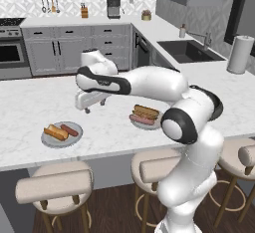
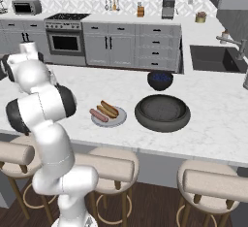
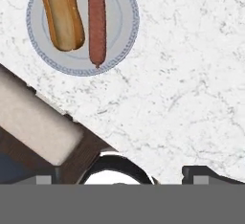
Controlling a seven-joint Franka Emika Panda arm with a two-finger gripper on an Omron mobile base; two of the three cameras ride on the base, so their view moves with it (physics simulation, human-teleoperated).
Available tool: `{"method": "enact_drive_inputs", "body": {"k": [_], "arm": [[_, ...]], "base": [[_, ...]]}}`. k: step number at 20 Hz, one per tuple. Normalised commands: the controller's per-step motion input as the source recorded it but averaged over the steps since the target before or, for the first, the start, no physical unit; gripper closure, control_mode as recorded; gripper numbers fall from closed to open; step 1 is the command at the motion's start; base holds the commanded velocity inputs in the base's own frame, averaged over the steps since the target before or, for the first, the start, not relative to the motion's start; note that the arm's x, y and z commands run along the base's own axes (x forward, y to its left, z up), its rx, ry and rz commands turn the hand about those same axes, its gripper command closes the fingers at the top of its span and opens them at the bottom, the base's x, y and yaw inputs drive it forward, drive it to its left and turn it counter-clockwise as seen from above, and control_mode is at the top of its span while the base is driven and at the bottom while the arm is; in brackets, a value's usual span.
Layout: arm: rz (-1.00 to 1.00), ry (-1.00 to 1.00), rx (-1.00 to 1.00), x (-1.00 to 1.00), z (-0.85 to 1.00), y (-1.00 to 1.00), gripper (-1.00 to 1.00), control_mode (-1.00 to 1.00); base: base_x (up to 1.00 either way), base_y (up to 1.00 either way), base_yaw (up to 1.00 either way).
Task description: Place one bun and one sausage from the bowl on each plate.
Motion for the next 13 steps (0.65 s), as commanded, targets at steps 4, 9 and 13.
{"method": "enact_drive_inputs", "body": {"k": [4, 9, 13], "arm": [[0.0, -0.1, 0.07, -0.62, 0.32, -1.0, -1.0, -1.0], [0.0, -0.09, 0.04, -0.6, 0.39, -1.0, -1.0, -1.0], [0.0, -0.02, -0.02, -0.61, 0.51, -1.0, -1.0, -1.0]], "base": [[0.0, 0.0, 0.0], [0.0, 0.0, 0.0], [0.0, 0.0, 0.0]]}}
